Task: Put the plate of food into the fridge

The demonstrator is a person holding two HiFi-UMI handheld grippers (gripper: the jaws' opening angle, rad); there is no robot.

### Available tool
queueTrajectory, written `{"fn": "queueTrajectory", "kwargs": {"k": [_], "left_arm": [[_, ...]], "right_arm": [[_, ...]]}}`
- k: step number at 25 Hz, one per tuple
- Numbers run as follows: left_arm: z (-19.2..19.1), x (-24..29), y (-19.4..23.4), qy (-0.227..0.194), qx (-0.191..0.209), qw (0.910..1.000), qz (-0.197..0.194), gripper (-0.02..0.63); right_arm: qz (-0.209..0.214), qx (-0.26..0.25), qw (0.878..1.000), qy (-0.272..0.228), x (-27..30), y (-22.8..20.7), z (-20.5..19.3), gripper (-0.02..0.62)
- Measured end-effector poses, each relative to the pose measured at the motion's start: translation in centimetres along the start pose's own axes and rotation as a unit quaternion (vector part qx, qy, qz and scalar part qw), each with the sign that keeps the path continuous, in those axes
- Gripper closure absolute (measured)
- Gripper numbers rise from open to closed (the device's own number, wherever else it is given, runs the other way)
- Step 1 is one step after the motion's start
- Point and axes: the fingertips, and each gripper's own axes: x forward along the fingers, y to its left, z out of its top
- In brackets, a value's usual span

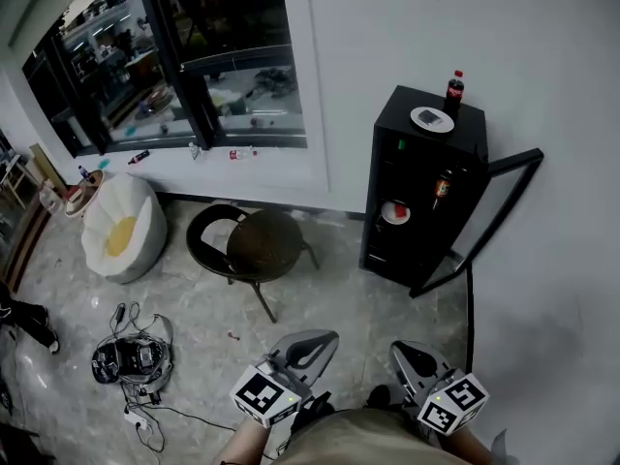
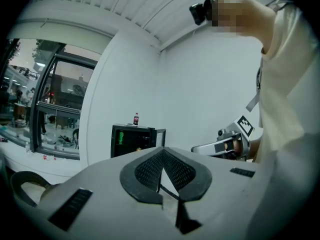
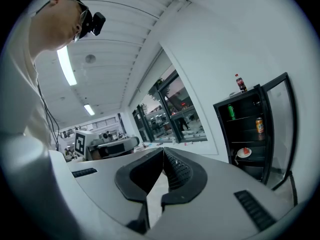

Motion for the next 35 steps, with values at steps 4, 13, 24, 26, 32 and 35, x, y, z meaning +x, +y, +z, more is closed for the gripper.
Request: {"fn": "queueTrajectory", "kwargs": {"k": [4,13,24,26,32,35], "left_arm": [[0.5,1.3,0.2,0.0,0.002,0.9999,0.013,0.595],[0.9,4.7,-1.8,0.016,0.01,0.9996,0.02,0.595],[1.3,11.2,-5.9,0.041,0.034,0.9986,0.004,0.595],[1.4,12.1,-6.5,0.045,0.039,0.9982,0.0,0.595],[1.1,13.3,-6.8,0.056,0.042,0.9975,0.0,0.595],[0.9,14.1,-6.9,0.051,0.03,0.9982,-0.009,0.595]], "right_arm": [[-0.002,-0.009,1.0,0.005,0.4,-1.9,0.9,0.572],[0.012,-0.002,1.0,0.01,-0.9,-5.2,2.2,0.574],[0.035,0.028,0.999,0.01,-4.9,-9.9,2.2,0.572],[0.035,0.031,0.999,0.016,-5.5,-10.5,2.1,0.572],[0.033,0.04,0.999,0.014,-6.1,-11.6,2.1,0.572],[0.024,0.052,0.998,0.013,-6.3,-12.5,2.1,0.572]]}}
